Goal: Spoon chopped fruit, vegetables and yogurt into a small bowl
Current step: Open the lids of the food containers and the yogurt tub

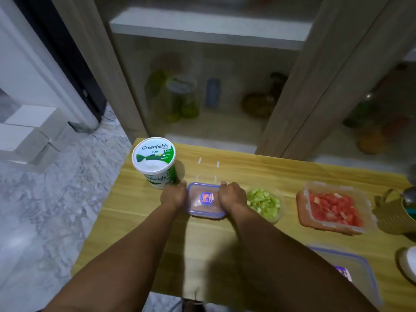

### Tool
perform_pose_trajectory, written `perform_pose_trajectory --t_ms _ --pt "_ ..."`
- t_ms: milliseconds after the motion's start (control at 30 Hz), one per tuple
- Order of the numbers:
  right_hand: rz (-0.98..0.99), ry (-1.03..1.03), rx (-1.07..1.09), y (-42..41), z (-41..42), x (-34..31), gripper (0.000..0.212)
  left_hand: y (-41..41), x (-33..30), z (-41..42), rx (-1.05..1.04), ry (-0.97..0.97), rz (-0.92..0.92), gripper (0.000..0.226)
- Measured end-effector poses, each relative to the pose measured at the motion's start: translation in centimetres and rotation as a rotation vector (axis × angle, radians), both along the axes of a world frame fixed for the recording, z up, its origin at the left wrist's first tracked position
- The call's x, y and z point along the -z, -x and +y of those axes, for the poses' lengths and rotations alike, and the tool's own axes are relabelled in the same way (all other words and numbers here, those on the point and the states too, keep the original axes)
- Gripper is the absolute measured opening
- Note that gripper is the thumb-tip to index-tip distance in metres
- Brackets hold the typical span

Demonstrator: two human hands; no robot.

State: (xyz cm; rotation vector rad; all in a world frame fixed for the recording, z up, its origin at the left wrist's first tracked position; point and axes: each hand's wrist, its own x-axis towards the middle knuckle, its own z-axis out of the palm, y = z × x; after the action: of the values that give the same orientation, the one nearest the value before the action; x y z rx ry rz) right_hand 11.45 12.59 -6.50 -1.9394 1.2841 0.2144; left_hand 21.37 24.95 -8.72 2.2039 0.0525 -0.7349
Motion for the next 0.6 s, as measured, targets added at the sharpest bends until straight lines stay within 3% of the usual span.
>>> perform_pose_trajectory --t_ms 100,300,500,600 --pt "-0.007 0.036 0.023 -0.6 0.9 1.6 0.042 -0.3 0.9 -1.1 -0.010 0.027 0.016 0.064" --pt "-0.125 -0.032 0.405 -2.0 2.1 4.6 0.054 -0.4 1.2 -2.1 -0.040 -0.051 -0.001 0.063" --pt "-0.138 0.097 0.454 -2.3 2.0 5.2 0.048 -0.9 1.5 -2.3 -0.009 -0.064 -0.063 0.064" --pt "-0.108 0.262 0.355 -2.1 2.5 5.6 0.040 0.2 1.5 -2.1 -0.068 -0.024 -0.069 0.057"
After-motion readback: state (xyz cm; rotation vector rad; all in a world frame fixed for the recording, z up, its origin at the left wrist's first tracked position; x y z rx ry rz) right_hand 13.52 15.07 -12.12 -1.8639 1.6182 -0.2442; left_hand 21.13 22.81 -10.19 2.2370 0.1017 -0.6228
